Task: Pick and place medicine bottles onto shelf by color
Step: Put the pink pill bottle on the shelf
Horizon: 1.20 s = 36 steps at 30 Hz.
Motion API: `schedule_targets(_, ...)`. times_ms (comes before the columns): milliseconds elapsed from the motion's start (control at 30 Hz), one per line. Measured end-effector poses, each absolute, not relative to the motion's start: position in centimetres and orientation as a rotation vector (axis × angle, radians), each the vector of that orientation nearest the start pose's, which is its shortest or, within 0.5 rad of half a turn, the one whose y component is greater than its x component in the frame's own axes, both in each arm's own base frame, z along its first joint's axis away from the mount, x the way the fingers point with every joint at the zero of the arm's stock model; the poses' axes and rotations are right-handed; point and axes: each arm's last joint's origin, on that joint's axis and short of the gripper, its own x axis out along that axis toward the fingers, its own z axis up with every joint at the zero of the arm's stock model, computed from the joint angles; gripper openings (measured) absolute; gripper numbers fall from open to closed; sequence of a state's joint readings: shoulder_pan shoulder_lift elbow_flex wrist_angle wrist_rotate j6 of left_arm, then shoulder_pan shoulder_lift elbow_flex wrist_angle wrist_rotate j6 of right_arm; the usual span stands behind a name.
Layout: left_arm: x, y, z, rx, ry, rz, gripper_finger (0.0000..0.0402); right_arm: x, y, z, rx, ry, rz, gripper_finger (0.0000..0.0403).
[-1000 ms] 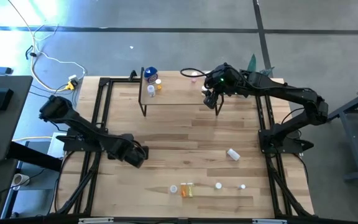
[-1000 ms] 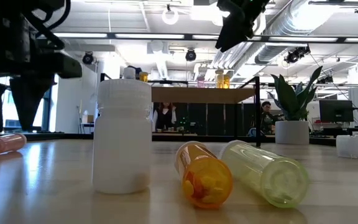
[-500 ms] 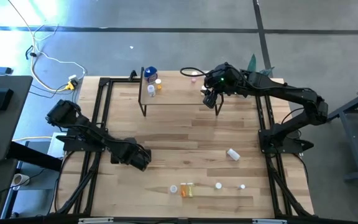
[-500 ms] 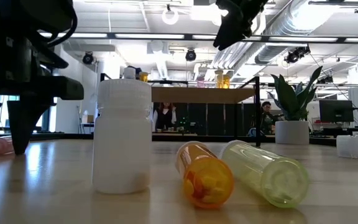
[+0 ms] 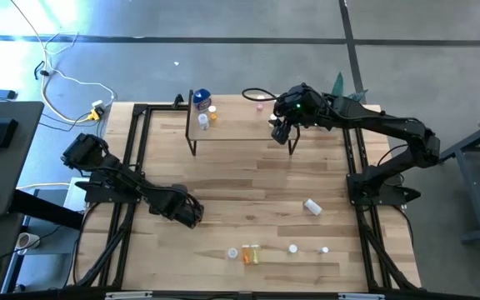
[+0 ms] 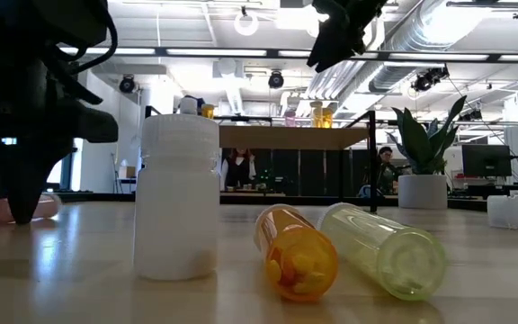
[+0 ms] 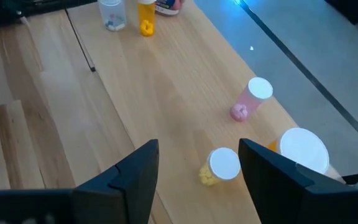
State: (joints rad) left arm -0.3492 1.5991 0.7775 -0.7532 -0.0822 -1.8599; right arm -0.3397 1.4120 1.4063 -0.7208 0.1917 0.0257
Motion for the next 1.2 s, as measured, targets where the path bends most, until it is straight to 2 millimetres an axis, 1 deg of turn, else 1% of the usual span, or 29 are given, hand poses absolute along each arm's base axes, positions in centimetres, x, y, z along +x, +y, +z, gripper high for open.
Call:
schedule_targets(100, 22.3, -7.9, 13.4, -1.079, 1.192, 1.136, 0.0098, 27.7, -10.3, 35.9, 0.081, 0.726, -0.515, 0.0213)
schedule_targets(200, 22.3, -7.9, 13.5, -1.04, 1.225, 1.086, 0.0087, 27.8, -9.9, 35.9, 0.076, 0.726, -0.504, 0.0213)
schedule_targets(367, 22.3, -8.0, 13.7, -0.983, 1.284, 0.99, 0.0093, 28.2, -8.7, 35.9, 0.081, 0.721, -0.471, 0.0213)
schedule_targets(467, 22.3, -8.1, 13.9, -0.947, 1.312, 0.916, 0.0094, 28.5, -7.8, 35.9, 0.116, 0.711, -0.455, 0.0213)
schedule_targets(600, 22.7, -8.0, 14.3, -0.892, 1.298, 0.799, 0.0094, 28.8, -6.5, 35.9, 0.196, 0.697, -0.409, 0.0213)
schedule_targets(733, 23.2, -7.6, 15.2, -0.83, 1.248, 0.681, 0.0094, 29.1, -5.1, 35.9, 0.277, 0.695, -0.318, 0.0213)
schedule_targets(933, 24.3, -6.5, 16.9, -0.723, 1.097, 0.513, 0.0095, 29.7, -2.7, 36.1, 0.342, 0.679, -0.177, 0.0213)
schedule_targets(1067, 25.4, -5.7, 18.3, -0.644, 0.97, 0.391, 0.0095, 30.2, -0.9, 36.6, 0.338, 0.625, -0.076, 0.0213)
schedule_targets(1200, 26.5, -4.9, 19.3, -0.586, 0.848, 0.303, 0.0095, 30.6, 0.6, 37.2, 0.323, 0.56, -0.013, 0.0213)
